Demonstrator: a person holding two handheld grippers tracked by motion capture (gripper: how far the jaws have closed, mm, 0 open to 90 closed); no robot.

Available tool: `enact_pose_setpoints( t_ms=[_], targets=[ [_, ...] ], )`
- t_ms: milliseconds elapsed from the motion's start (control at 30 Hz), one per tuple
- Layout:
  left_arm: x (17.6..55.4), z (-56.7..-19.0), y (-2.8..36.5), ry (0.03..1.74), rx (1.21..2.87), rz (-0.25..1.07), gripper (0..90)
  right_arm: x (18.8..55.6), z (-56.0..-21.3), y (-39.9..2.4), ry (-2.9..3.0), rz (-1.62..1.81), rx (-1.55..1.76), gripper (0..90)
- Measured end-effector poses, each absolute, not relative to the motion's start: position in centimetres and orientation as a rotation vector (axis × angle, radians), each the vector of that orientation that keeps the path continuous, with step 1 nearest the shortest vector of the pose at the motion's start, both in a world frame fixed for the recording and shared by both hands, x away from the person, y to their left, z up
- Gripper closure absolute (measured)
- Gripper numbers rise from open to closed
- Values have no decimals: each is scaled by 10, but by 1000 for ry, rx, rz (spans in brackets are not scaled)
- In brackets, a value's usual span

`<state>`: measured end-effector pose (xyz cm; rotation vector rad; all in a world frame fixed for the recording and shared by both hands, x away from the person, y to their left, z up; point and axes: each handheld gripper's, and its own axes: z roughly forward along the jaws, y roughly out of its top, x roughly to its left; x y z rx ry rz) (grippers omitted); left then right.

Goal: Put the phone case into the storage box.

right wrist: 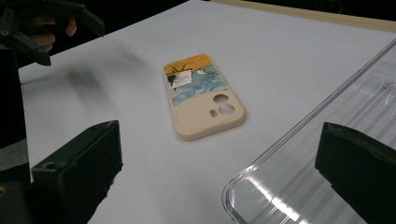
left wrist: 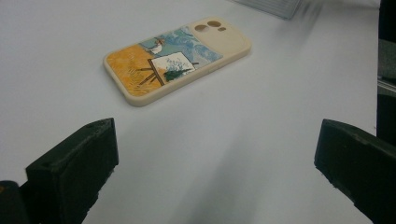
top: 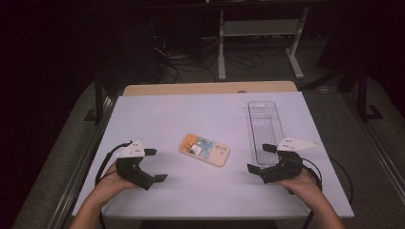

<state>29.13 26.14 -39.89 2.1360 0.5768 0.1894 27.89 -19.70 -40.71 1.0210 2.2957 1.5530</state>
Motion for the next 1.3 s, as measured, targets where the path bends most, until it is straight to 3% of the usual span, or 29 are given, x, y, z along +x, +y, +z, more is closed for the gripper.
enact_pose_setpoints(
  t_ms=[1300],
  targets=[
    [312, -385, 242, 530, 2112, 183, 0, 284, -403, -198, 2291, 1583, 993, 3]
  ],
)
